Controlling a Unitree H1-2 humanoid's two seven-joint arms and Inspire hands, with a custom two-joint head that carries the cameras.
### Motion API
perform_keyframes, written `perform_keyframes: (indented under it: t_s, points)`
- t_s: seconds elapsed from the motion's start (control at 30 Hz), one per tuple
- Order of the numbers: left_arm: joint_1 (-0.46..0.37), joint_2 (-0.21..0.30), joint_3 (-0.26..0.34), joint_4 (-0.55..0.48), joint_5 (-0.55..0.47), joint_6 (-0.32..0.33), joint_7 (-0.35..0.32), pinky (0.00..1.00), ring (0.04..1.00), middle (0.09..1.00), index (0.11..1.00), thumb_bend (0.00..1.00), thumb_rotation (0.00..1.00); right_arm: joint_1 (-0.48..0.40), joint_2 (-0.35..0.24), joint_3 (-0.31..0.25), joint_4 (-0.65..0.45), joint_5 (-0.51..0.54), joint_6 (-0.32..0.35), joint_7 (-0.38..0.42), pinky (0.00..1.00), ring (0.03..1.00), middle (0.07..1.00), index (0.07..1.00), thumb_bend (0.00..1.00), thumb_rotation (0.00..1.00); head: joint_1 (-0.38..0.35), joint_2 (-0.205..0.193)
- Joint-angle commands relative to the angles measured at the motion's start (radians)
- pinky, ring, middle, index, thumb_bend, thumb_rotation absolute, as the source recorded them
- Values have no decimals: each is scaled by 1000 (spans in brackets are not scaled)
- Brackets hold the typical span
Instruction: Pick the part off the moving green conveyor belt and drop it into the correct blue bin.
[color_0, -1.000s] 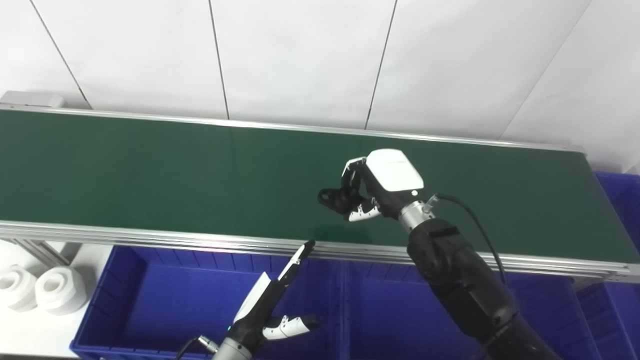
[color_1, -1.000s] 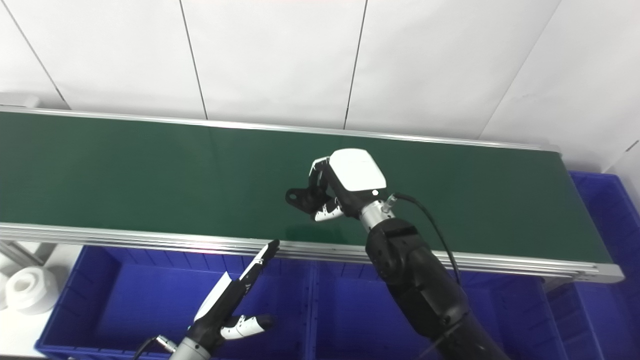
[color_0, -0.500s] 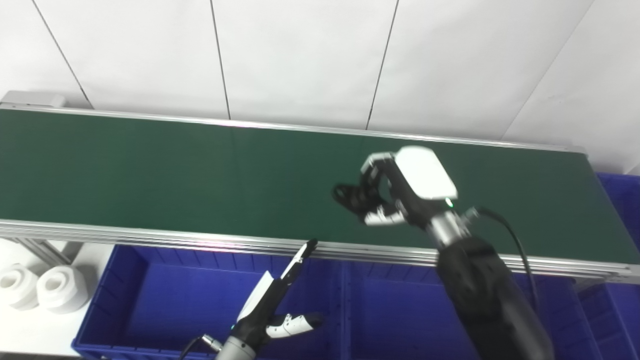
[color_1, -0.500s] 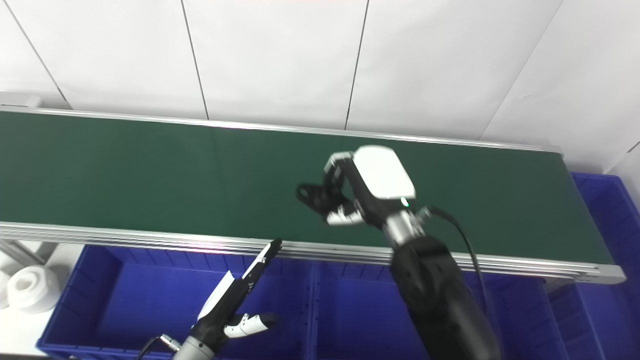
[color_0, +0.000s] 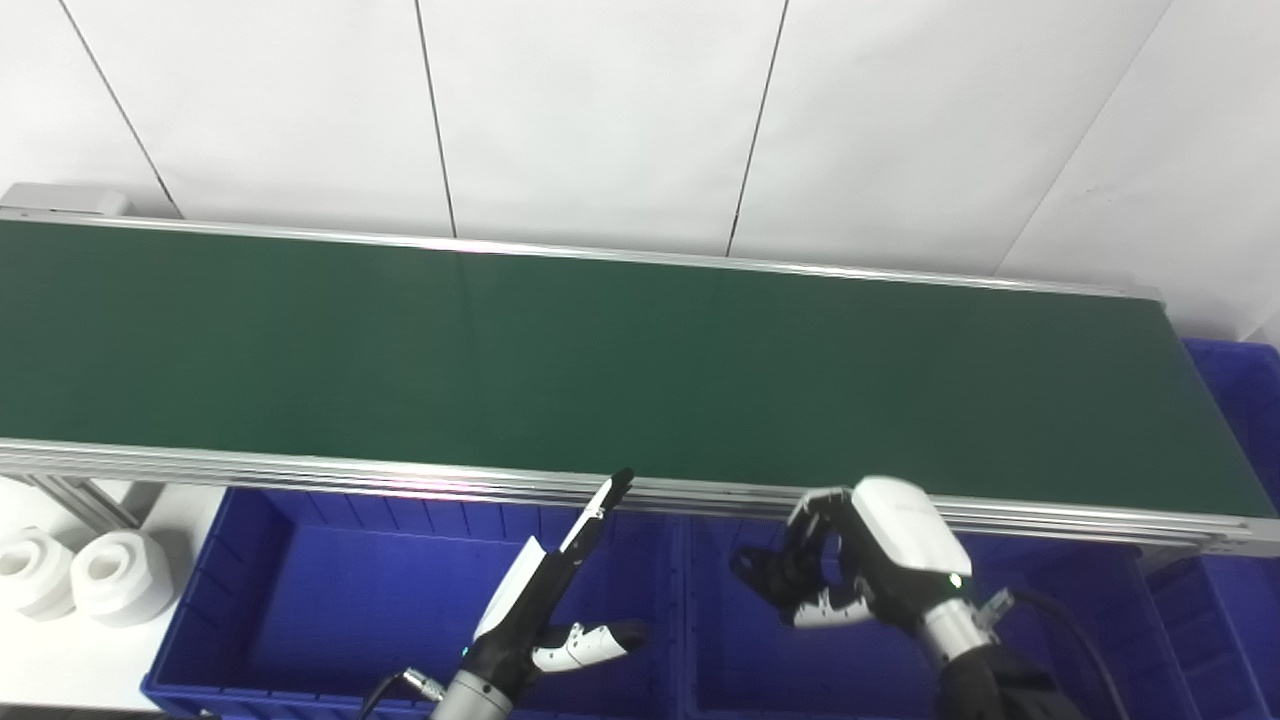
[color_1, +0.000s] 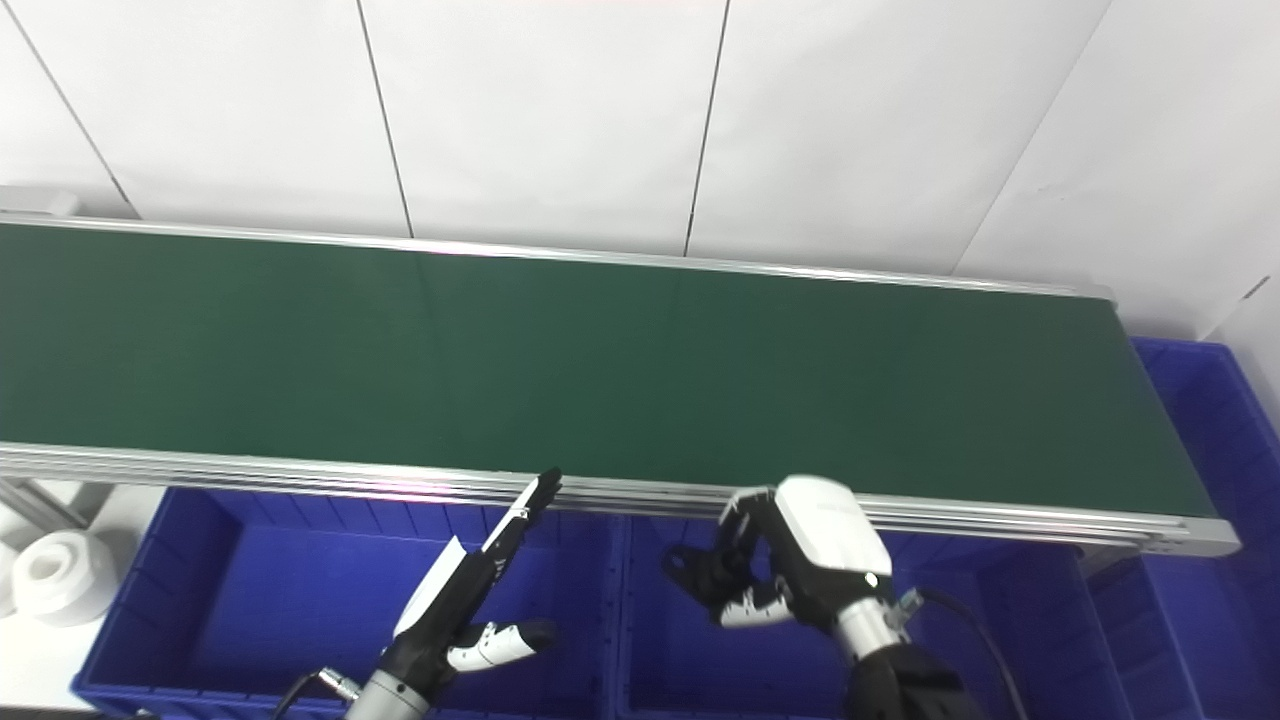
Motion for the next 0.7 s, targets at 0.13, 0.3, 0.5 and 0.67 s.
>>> perform_keyframes:
  t_s: [0.13, 0.3, 0.5, 0.67]
  points:
    - [-2, -2, 4, -46, -22, 5, -6, 1000, 1000, 1000, 1000, 739, 827, -36, -10, 47, 115, -25, -33, -25, 305, 408, 458, 528, 518, 0, 5, 4]
    - [4, 3, 5, -58, -13, 11, -4, 1000, 1000, 1000, 1000, 746, 844, -43, 6, 76, 96, -31, 27, 56, 750, 824, 845, 857, 625, 344, 2, 10]
    - [14, 7, 4, -81, -15, 24, -8, 1000, 1000, 1000, 1000, 742, 841, 16, 57, 41, 10, 1, 9, -6, 891, 978, 998, 993, 713, 563, 4, 12]
    - [26, 14, 2, -112, -6, 46, -13, 1000, 1000, 1000, 1000, 751, 856, 94, 119, 29, -92, -20, -1, -104, 938, 989, 1000, 1000, 727, 647, 4, 18]
